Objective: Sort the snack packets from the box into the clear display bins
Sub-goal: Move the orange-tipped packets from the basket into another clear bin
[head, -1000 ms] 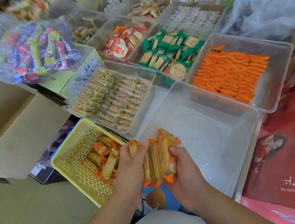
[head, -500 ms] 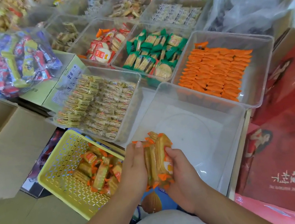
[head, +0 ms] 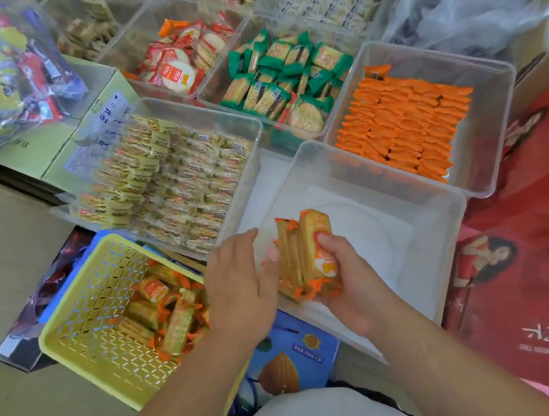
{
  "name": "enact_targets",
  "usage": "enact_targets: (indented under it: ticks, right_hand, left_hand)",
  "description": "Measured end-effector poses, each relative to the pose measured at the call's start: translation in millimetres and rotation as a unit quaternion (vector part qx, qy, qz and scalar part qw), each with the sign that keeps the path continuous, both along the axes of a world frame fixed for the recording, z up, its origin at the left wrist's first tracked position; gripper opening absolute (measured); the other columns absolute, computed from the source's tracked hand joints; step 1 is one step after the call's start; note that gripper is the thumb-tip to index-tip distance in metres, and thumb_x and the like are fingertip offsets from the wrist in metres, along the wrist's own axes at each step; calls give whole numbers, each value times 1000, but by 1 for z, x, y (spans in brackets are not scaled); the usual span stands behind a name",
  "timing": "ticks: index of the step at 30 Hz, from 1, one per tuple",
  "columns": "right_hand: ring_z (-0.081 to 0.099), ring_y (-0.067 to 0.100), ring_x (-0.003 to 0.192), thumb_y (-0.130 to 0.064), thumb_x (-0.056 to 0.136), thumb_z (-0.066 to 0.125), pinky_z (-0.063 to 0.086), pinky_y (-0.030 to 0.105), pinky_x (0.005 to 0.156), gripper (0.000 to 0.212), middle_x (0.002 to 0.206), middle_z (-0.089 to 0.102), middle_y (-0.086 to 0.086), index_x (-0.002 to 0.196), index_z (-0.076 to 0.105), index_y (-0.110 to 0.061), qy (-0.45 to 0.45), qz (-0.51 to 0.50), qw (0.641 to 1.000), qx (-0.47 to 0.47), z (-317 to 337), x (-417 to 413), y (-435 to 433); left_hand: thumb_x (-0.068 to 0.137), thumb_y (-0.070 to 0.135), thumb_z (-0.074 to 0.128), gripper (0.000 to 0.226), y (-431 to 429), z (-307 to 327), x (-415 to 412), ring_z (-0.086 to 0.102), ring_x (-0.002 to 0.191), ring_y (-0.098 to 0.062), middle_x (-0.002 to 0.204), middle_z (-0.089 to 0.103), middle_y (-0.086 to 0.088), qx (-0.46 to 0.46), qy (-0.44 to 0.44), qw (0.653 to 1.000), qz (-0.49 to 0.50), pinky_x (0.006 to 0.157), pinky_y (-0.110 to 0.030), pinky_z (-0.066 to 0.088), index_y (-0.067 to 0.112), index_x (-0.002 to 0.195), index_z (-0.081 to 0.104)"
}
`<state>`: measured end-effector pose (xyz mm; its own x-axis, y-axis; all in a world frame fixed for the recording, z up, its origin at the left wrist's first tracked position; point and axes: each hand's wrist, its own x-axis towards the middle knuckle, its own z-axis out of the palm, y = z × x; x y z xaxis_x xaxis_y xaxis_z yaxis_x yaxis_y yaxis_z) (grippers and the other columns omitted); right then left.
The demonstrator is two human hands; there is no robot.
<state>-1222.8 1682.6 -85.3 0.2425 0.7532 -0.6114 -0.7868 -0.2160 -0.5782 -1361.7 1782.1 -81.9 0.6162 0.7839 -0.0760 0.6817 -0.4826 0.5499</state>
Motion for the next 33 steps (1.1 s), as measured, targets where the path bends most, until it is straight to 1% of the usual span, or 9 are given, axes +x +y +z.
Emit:
enact_targets:
  ticks: [3, 6, 11, 15, 18, 21, 23, 27, 33]
  right_hand:
    - [74, 21, 87, -43, 96, 59, 59, 33, 65, 45, 110, 73, 3, 138, 52, -27, -137, -26, 984, -111, -29, 31, 18]
    - [73, 27, 90, -46, 86, 72, 61, 41, 73, 84, 127, 64, 7, 155, 27, -31, -257, -51, 939, -221, -62, 60, 33]
    - [54, 27, 118, -51, 73, 79, 50, 41, 97, 97, 132, 50, 11, 151, 32, -20, -547, 97, 782, -282, -104, 90, 60]
    - [40, 39, 127, -48, 73, 81, 42, 45, 102, 105, 139, 39, 17, 155, 23, -17, -654, 243, 659, -280, -124, 90, 73]
    - [34, 36, 135, -57, 72, 80, 40, 48, 106, 118, 151, 34, 11, 160, 12, -18, -672, 305, 630, -243, -129, 81, 79]
    - [36, 32, 137, -69, 87, 57, 38, 50, 104, 93, 156, 38, 1, 159, 20, -24, -709, 331, 581, -226, -130, 77, 78]
    - [35, 30, 138, -55, 99, 47, 37, 48, 103, 70, 156, 41, -1, 159, 25, -26, -716, 323, 577, -225, -129, 79, 73]
    - [36, 37, 136, -26, 100, 53, 33, 44, 110, 65, 152, 44, 9, 159, 26, -16, -651, 289, 660, -240, -130, 86, 63]
    - [40, 39, 127, -45, 98, 54, 40, 45, 106, 60, 143, 35, 11, 154, 32, -43, -610, 335, 661, -281, -125, 93, 62]
  left_hand:
    - [94, 71, 26, 82, 16, -15, -14, 40, 140, -35, 153, 45, -13, 62, 170, 981, -76, 115, -52, 33, 16, 150, 47]
    - [93, 74, 21, 86, 22, -24, -20, 38, 145, -34, 163, 36, -12, 72, 250, 960, -106, 116, -52, 30, 19, 157, 37]
    - [92, 69, 35, 83, 18, -31, -17, 57, 129, -35, 154, 51, -14, 90, 257, 952, -137, 103, -55, 42, 12, 151, 48]
    - [88, 63, 50, 80, 18, -31, -16, 62, 121, -35, 145, 59, -16, 96, 231, 958, -140, 98, -53, 44, 10, 147, 52]
    - [88, 62, 51, 79, 19, -31, -17, 64, 116, -34, 141, 61, -14, 98, 224, 959, -144, 94, -51, 44, 11, 149, 50]
    - [90, 62, 49, 75, 20, -31, -17, 63, 115, -33, 141, 62, -12, 98, 226, 959, -143, 94, -51, 45, 13, 147, 53]
    - [90, 62, 47, 73, 21, -31, -17, 63, 115, -33, 140, 62, -12, 97, 223, 960, -141, 94, -51, 45, 14, 145, 55]
    - [89, 62, 43, 73, 20, -30, -16, 63, 115, -33, 138, 63, -12, 95, 218, 962, -135, 95, -51, 45, 14, 143, 56]
    - [88, 61, 47, 69, 20, -33, -16, 63, 114, -33, 136, 64, -11, 99, 208, 965, -128, 94, -50, 46, 15, 140, 57]
